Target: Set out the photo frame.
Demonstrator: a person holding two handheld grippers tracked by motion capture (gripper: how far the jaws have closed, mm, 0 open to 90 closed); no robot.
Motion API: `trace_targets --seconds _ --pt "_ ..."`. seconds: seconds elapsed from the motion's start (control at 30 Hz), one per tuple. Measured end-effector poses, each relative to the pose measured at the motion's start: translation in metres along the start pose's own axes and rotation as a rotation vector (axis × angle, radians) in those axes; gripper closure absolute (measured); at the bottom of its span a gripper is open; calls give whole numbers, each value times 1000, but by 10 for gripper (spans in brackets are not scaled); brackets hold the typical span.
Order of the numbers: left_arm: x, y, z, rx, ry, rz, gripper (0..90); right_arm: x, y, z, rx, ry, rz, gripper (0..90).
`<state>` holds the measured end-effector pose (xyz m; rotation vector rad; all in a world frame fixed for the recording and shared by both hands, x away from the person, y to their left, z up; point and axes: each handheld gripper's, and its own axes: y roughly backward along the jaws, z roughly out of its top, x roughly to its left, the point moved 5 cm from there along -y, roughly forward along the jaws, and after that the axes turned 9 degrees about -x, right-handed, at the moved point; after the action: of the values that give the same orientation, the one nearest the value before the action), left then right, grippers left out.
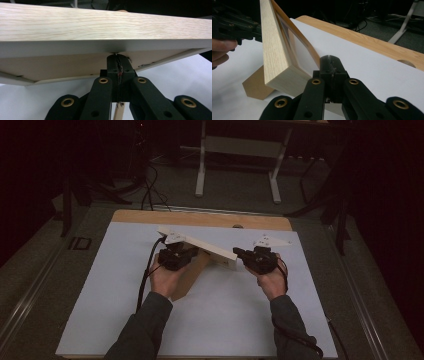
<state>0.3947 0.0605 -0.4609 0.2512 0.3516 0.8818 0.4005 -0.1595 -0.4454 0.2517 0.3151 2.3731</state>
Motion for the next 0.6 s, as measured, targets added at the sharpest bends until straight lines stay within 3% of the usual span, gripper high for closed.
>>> trace_targets --seconds 0.6 --pt "-5 -2 1 17 -12 -6 900 2 2 -1 -6 -3 7 897"
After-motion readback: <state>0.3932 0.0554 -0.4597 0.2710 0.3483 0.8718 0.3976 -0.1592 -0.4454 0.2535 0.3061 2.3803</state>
